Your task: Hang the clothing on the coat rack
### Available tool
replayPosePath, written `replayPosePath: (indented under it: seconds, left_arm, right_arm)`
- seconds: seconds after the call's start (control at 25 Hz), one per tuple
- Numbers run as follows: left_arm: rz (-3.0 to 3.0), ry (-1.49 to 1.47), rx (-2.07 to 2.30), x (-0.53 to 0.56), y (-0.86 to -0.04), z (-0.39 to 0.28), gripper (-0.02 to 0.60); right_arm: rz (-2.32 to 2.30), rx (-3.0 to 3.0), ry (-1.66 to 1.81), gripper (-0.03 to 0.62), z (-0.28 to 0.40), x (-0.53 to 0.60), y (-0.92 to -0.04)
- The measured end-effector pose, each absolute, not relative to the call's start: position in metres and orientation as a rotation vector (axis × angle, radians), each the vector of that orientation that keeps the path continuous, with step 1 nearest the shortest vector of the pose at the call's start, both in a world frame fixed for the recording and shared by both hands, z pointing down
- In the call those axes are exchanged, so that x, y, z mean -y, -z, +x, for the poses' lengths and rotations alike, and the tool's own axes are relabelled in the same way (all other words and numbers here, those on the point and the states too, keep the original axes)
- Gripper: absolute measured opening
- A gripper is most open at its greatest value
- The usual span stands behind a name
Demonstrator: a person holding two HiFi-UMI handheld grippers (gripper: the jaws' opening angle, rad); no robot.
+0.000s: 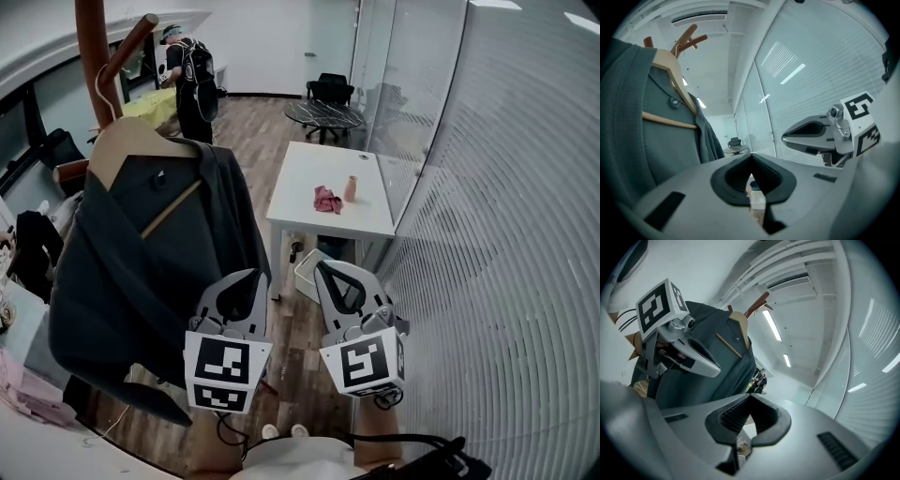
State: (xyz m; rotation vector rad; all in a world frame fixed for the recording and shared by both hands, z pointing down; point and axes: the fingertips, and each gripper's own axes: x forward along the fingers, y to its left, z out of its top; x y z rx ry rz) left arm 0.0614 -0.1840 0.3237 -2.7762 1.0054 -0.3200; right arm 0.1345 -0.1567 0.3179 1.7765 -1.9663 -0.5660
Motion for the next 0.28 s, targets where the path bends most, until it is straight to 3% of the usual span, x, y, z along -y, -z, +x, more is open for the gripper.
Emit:
replayPosePath:
  seconds: [0.28]
  left_arm:
    - [-2.781,0.331,-0.997,0.1880,-0.3286,0.0654,0.014]
  right_arm:
    - [1.773,1.937,0.552,0.018,0.1376,0.1572,-0.3198]
